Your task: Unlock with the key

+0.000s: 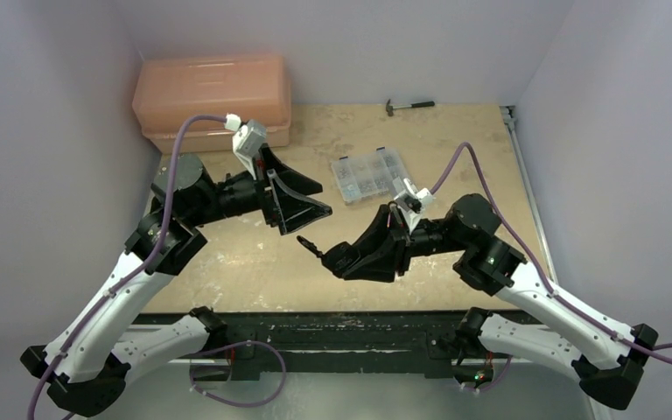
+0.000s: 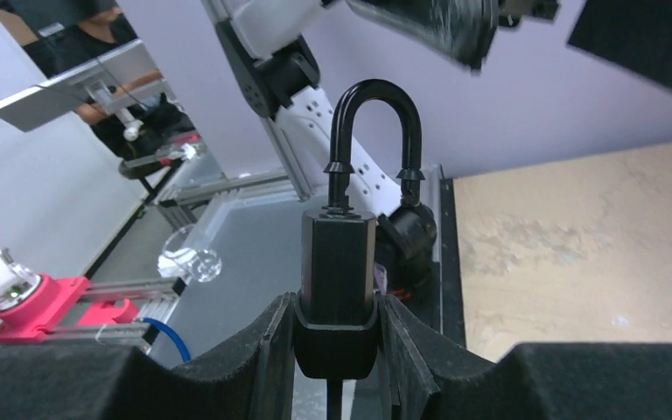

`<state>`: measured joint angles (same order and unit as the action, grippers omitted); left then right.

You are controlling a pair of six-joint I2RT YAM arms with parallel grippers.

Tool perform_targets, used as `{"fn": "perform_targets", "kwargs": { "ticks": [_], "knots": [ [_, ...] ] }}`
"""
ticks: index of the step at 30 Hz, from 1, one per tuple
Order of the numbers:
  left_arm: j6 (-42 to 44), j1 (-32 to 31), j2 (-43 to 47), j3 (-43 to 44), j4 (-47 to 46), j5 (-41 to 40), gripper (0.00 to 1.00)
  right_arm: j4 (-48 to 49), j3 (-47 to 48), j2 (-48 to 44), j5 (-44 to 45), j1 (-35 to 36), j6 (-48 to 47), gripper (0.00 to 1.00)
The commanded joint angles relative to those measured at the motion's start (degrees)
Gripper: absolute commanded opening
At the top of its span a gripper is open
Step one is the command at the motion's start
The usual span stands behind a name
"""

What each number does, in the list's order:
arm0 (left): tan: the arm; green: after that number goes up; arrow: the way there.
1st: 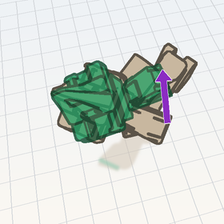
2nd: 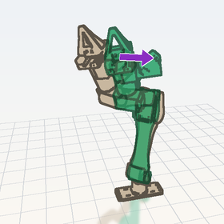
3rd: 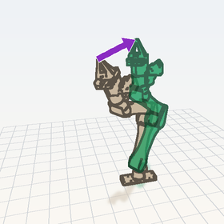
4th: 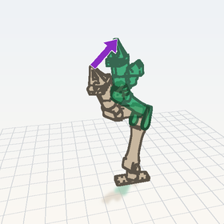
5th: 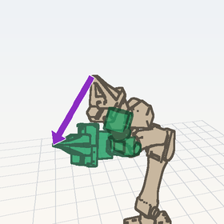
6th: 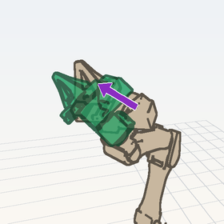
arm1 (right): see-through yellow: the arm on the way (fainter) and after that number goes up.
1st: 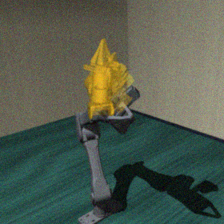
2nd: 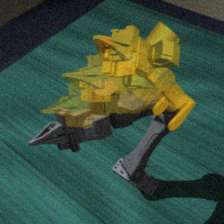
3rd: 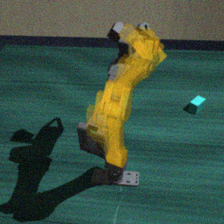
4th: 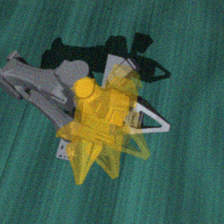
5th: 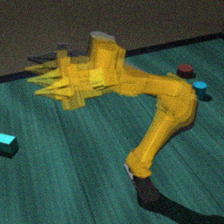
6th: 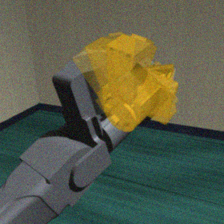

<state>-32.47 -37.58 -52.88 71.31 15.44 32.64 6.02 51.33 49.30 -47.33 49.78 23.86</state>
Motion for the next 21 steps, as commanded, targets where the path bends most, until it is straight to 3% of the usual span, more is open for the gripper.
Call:
{"fn": "perform_targets", "kwargs": {
  "ticks": [1,21],
  "knots": [
    [-1.76,0.01,1.41,-2.22,-8.7,8.57,0.74,15.11,0.19,-1.83,-3.27,0.05,6.71,0.0],
    [-3.73,0.02,3.74,-5.53,-11.39,10.11,0.72,19.74,0.34,2.84,1.25,-0.57,7.86,0.0]
  ]
}}
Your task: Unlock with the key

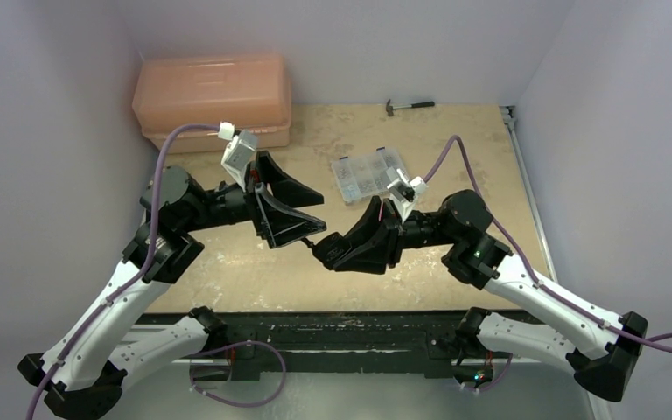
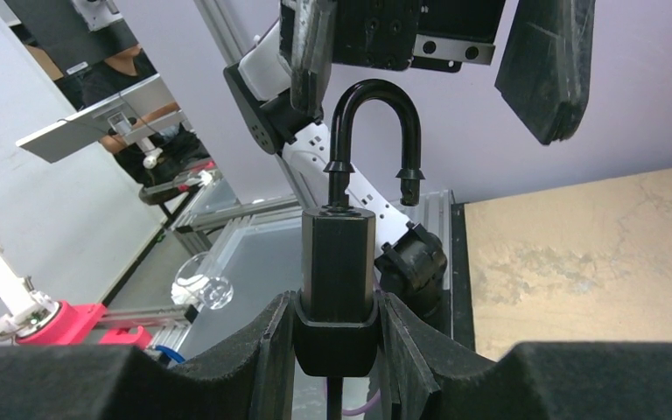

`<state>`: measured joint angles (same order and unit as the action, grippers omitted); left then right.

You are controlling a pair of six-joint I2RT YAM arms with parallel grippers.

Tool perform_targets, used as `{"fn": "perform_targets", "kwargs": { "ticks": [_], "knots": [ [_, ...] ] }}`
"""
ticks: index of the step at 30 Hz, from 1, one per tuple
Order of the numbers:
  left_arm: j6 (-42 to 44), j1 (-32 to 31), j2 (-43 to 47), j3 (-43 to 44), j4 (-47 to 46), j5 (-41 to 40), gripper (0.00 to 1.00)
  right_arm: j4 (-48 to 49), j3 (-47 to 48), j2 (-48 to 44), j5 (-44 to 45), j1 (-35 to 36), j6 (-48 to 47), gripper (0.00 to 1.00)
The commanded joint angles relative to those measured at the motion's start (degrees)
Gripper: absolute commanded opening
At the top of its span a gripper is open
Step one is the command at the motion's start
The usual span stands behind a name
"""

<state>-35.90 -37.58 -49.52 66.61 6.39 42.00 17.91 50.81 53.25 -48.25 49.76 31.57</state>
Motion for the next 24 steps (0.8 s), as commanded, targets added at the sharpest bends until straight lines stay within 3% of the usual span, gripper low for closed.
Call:
{"fn": "perform_targets", "kwargs": {
  "ticks": [1,8,14,17,24],
  "knots": [
    [-0.25,-0.02,0.42,-1.01,-2.21,0.75,0.72,8.25,0.74,-1.13,2.39,-0.78,0.26,0.0],
    [0.27,0.04,1.26,-1.99,-1.57,0.44,0.68,10.33,0.52,0.01,2.47,-3.72,2.61,0.0],
    [0.37,-0.01,0.78,-2.08,-0.35,-2.28,0.49,10.84,0.67,0.53,2.36,-4.65,3.21,0.0],
    [2.73,0.03,-0.04,-0.85,4.56,-7.99,0.43,10.21,0.6,0.4,3.13,-4.76,3.08,0.0],
    [3.21,-0.01,-4.44,0.48,13.97,-17.66,0.41,-4.96,5.73,1.11,16.26,-4.76,-7.41,0.0]
  ]
}}
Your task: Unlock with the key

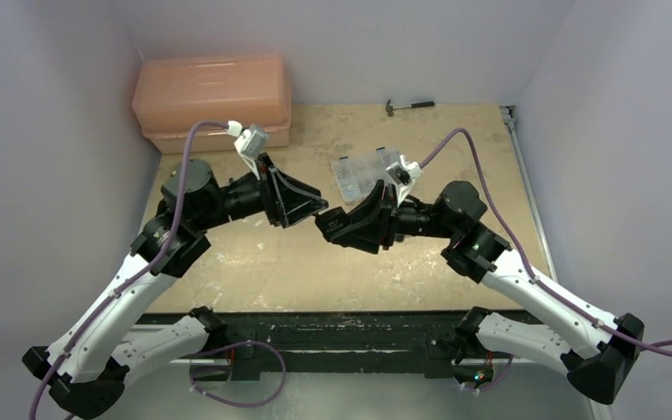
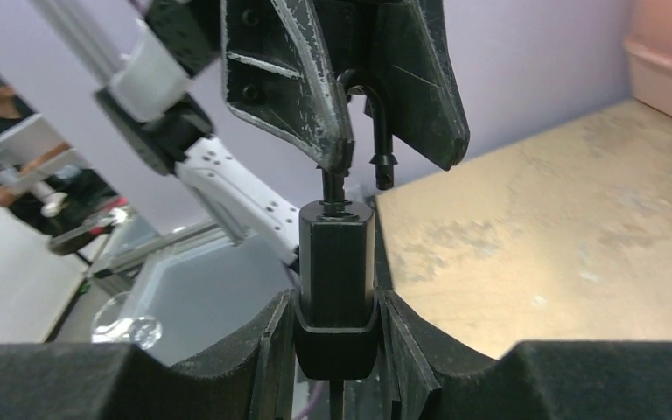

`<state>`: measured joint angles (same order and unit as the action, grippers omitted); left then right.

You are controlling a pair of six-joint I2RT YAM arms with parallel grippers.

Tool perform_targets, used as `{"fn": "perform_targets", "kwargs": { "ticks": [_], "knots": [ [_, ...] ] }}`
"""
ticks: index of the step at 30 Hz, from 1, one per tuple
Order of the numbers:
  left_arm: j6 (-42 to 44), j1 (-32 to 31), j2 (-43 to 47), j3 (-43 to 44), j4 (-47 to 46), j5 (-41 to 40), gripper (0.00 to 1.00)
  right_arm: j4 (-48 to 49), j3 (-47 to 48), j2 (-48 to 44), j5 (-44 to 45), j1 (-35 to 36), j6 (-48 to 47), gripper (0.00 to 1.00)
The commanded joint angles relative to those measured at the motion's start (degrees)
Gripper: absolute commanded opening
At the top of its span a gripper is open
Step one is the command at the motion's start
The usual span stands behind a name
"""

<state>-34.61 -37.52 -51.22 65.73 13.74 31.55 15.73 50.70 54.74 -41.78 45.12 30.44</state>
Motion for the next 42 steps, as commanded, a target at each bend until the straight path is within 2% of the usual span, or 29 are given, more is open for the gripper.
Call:
{"fn": "perform_targets", "kwargs": {
  "ticks": [1,6,11,13,18,21,26,30,37,42],
  "knots": [
    [1.65,-0.02,-3.29,1.41,7.14,-7.83,0.41,-3.47,6.24,-0.14,10.35,-0.12,-6.79,0.0],
    [-0.28,-0.09,-3.93,0.99,6.93,-10.47,0.42,-7.3,7.5,0.63,13.7,-0.02,-9.86,0.0],
    [-0.19,-0.08,-5.81,3.14,11.45,-15.55,0.46,-7.9,6.77,0.41,16.0,-0.02,-10.61,0.0],
    [-0.44,-0.06,-6.38,3.61,12.77,-17.79,0.53,-7.58,6.0,0.22,17.02,-0.04,-10.3,0.0],
    [-0.13,-0.03,-6.61,4.74,16.34,-24.27,0.8,-7.03,2.89,-0.33,20.57,-0.04,-8.17,0.0],
    [1.34,-0.04,-6.61,5.48,19.06,-28.42,0.88,-6.24,0.23,0.2,22.99,-0.02,-4.82,0.0],
    [5.3,-0.02,-4.29,3.91,22.2,-38.64,0.89,-2.73,-4.73,3.2,28.08,-0.06,3.01,0.0],
    [8.59,-0.07,1.26,-3.37,19.98,-45.0,0.89,2.14,-8.0,7.78,29.71,-0.12,8.02,0.0],
    [11.25,-0.09,7.2,-13.89,17.4,-47.14,0.88,20.61,-8.48,24.1,20.07,-0.04,16.62,0.0],
    [12.53,-0.01,8.55,-17.49,16.23,-47.46,0.88,25.52,-5.18,34.01,17.65,-0.16,21.92,0.0]
  ]
}}
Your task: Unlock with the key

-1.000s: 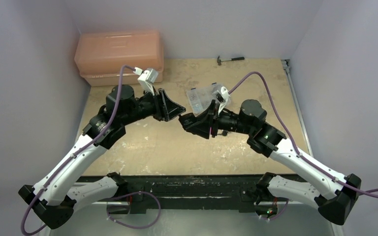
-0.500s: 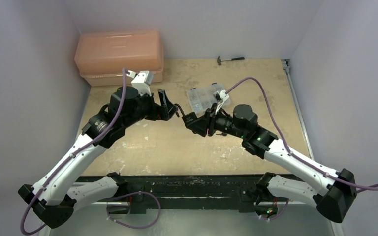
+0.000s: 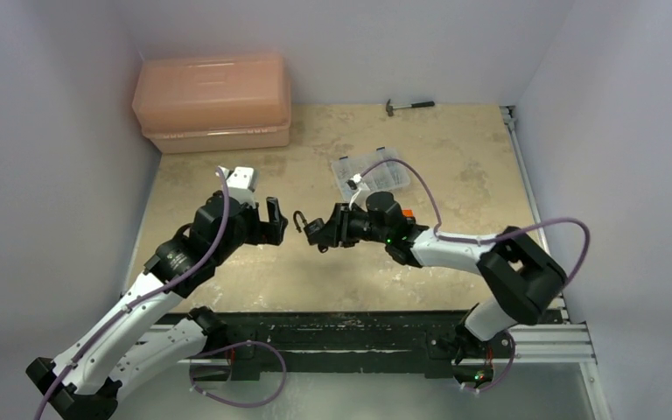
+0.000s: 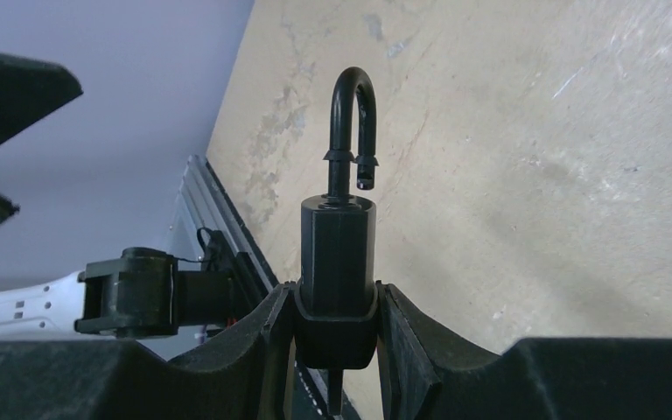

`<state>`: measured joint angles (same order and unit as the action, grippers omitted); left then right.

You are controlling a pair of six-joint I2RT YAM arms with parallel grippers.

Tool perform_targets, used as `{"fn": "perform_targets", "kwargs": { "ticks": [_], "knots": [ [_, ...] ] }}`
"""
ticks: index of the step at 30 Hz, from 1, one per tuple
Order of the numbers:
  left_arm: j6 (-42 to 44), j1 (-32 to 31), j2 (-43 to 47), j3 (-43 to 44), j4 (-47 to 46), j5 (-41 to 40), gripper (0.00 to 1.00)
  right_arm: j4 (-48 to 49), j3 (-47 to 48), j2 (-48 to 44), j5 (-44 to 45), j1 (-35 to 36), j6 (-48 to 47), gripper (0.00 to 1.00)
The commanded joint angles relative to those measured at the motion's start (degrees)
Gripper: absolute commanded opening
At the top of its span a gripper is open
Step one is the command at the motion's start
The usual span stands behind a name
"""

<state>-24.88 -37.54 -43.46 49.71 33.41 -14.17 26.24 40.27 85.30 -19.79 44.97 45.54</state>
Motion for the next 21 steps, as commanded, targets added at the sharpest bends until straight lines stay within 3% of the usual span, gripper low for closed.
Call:
{"fn": "perform_targets", "kwargs": {
  "ticks": [1,11,21],
  "knots": [
    [3.16,-0.03,0.75,-1.13,-3.38,-2.03,0.88,14.16,6.09,5.25,-3.54,-0.24,7.18,0.0],
    [4.75,-0.02,1.16,-1.87,-4.68,-0.96,0.88,13.43,7.77,18.11,-1.05,-3.42,10.77,0.0],
    [4.76,-0.06,0.43,-1.89,-4.85,-0.64,0.88,16.43,6.2,21.97,-2.81,-4.68,12.09,0.2]
  ]
}}
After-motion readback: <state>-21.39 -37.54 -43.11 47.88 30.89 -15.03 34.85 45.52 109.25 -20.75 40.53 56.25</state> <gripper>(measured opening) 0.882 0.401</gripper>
